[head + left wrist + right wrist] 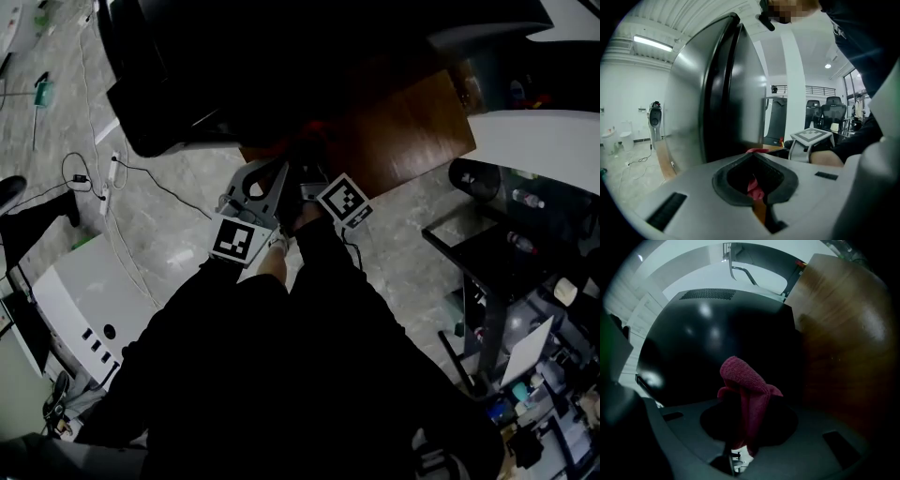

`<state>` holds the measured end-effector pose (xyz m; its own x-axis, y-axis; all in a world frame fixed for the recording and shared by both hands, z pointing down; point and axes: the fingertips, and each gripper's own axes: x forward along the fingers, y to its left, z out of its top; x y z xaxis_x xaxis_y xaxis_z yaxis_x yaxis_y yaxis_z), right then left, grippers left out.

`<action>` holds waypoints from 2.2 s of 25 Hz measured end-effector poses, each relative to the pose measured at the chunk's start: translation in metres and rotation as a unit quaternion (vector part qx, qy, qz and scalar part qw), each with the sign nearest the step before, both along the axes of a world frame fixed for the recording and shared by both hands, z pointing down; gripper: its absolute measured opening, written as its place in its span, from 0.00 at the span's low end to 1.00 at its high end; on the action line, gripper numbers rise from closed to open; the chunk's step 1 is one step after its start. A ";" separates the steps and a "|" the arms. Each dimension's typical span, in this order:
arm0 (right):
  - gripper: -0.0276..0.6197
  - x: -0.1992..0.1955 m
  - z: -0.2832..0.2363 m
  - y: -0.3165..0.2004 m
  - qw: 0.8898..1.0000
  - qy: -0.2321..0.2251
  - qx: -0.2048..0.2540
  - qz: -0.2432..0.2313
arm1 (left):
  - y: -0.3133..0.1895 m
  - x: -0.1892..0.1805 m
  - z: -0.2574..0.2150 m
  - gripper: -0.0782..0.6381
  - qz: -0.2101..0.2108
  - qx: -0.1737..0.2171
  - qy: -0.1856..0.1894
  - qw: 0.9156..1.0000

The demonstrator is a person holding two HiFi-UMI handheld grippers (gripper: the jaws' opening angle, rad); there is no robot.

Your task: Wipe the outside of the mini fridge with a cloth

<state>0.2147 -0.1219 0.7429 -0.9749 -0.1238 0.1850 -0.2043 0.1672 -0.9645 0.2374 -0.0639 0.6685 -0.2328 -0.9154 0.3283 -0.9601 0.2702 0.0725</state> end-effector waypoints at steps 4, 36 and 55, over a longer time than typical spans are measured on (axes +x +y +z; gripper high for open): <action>0.18 0.006 0.015 -0.042 1.000 0.008 -0.004 0.008 | -0.036 0.013 0.009 0.11 0.010 -0.004 0.006 1.000; 0.18 0.088 -0.073 -0.271 0.992 0.023 0.127 0.010 | -0.211 0.115 -0.130 0.11 0.112 0.056 0.029 0.992; 0.18 0.038 -0.513 -0.068 0.659 -0.243 0.630 -0.331 | -0.050 0.024 -0.457 0.11 -0.045 0.123 -0.068 0.989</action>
<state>0.2528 -0.1898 0.2298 -0.7986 0.6018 -0.0125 0.5978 0.7954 0.0999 0.2611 -0.1136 0.2112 -0.3440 -0.9371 0.0589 -0.9382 0.3456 0.0191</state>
